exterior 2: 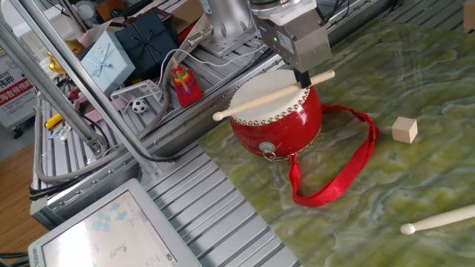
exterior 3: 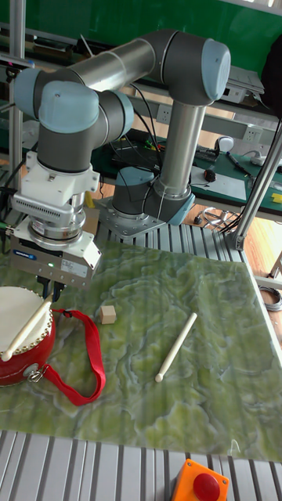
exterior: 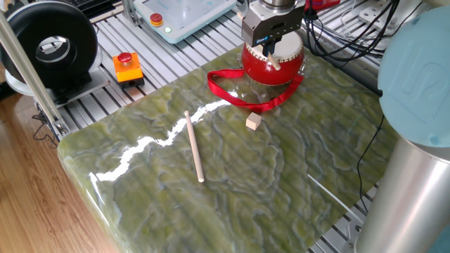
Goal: Play the drum
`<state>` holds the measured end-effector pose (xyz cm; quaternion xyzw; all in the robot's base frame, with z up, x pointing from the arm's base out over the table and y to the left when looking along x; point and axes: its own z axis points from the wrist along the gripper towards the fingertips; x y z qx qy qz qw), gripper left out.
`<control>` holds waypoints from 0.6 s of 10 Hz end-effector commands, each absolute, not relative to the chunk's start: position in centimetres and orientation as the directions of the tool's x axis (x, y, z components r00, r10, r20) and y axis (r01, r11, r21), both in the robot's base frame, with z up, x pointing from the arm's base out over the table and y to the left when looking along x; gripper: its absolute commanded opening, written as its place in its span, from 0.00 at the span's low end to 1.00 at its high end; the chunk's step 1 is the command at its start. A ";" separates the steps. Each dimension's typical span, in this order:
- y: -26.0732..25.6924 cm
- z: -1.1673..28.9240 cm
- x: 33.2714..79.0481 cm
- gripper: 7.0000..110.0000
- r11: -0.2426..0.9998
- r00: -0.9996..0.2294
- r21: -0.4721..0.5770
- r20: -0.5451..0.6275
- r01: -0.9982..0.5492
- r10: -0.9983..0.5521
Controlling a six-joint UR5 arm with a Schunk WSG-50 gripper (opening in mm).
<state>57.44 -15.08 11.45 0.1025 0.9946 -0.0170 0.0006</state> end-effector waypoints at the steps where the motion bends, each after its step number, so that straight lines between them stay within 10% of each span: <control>1: -14.8 11.6 57.0 0.00 0.978 -0.978 -0.024 0.015 0.206 0.207; 6: -13.5 20.5 58.0 0.00 0.982 -0.982 0.044 0.052 0.184 0.182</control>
